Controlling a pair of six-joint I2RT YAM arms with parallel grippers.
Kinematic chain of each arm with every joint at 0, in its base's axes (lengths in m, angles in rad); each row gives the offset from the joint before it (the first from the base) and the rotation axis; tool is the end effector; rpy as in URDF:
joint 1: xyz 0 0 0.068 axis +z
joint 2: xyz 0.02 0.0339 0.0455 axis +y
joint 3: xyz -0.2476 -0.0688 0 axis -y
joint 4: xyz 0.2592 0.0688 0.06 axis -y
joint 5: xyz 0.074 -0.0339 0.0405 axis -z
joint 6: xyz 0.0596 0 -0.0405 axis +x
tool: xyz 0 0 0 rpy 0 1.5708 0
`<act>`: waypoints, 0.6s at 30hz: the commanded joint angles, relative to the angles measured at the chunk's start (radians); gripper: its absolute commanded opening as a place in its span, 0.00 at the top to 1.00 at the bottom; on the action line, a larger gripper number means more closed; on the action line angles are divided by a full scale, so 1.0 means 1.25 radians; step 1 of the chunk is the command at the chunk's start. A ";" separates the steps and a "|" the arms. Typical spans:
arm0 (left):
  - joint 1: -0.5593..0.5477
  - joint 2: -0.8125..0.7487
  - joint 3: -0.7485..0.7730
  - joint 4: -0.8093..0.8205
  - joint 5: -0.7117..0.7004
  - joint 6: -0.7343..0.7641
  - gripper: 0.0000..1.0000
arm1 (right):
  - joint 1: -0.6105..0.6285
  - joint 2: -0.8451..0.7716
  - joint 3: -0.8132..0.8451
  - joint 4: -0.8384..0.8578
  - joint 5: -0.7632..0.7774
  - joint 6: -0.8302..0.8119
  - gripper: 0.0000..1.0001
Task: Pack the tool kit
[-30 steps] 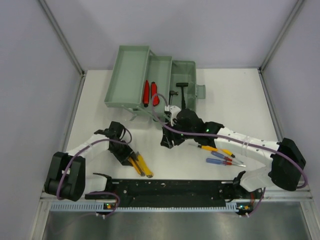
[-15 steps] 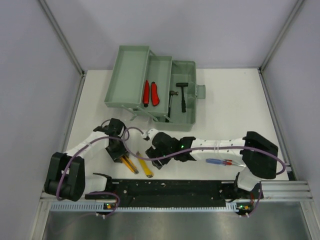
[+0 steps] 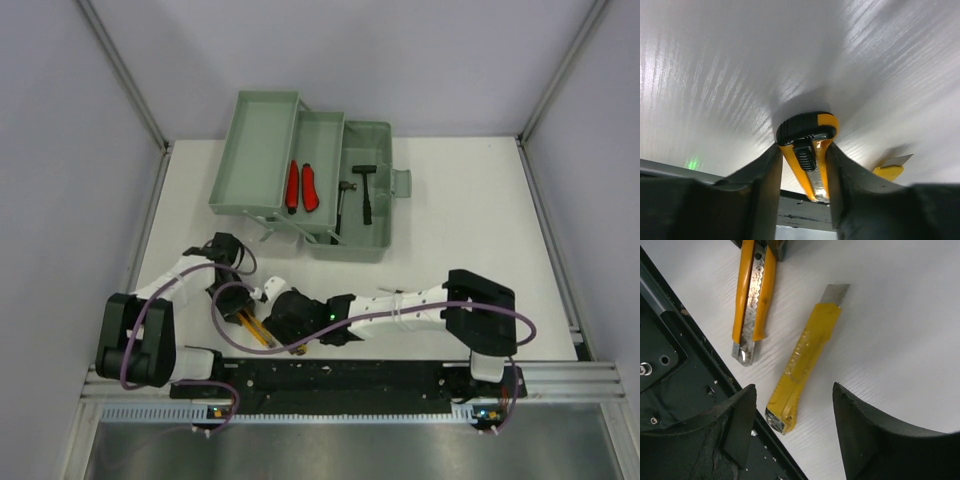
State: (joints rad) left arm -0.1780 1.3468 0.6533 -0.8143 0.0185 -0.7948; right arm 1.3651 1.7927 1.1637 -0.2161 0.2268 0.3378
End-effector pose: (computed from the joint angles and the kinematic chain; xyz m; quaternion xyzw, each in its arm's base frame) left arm 0.2076 -0.0385 0.1020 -0.3031 0.9524 -0.0229 0.0235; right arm 0.0963 0.3957 0.1523 -0.4214 0.8288 0.1956 0.3119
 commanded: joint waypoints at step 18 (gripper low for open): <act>0.091 0.059 -0.018 0.096 0.048 0.086 0.73 | 0.059 0.123 0.067 -0.039 0.156 0.111 0.86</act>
State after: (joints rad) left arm -0.0731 1.3796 0.6621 -0.8188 0.1326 -0.7040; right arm 1.4258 1.9354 1.2137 -0.2241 0.3725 0.4595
